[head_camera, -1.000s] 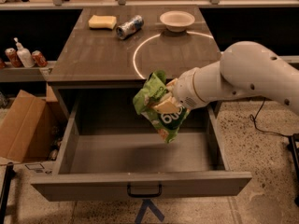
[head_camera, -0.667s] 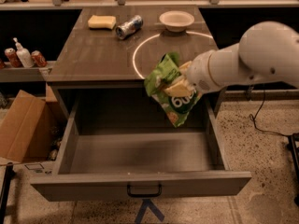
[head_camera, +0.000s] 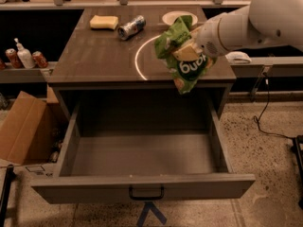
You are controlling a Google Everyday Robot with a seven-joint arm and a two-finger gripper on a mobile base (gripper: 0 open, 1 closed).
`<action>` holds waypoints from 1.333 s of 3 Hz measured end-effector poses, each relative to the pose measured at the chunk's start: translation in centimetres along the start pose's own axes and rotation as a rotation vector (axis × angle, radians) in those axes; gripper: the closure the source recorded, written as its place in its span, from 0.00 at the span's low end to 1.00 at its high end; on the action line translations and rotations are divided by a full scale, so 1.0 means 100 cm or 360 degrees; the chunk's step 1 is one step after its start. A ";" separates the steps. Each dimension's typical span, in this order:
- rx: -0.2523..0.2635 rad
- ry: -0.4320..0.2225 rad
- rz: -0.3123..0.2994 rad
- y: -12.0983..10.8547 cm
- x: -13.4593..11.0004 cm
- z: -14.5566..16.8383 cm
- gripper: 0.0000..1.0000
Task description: Pick green rice chip bag from top drawer and place on counter
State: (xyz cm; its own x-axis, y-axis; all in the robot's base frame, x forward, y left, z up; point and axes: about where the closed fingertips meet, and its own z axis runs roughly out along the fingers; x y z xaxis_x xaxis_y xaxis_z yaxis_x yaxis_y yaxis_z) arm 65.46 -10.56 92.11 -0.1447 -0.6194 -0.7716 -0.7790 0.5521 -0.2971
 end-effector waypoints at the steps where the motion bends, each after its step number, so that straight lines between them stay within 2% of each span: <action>1: 0.0020 -0.0021 0.0054 -0.027 -0.013 0.019 1.00; 2: -0.0045 -0.0001 0.0141 -0.041 -0.013 0.057 0.87; 3: -0.0134 0.0041 0.0227 -0.042 -0.003 0.093 0.64; 4: -0.0194 0.0067 0.0294 -0.041 0.007 0.114 0.40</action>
Offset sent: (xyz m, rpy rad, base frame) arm 0.1120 0.0375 -0.0396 0.0928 0.1744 -0.0253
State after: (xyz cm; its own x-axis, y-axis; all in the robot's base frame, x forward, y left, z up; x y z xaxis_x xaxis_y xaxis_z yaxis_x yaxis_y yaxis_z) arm 75.51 -6.87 86.35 -0.3148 -0.5382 -0.7818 -0.8047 0.5881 -0.0808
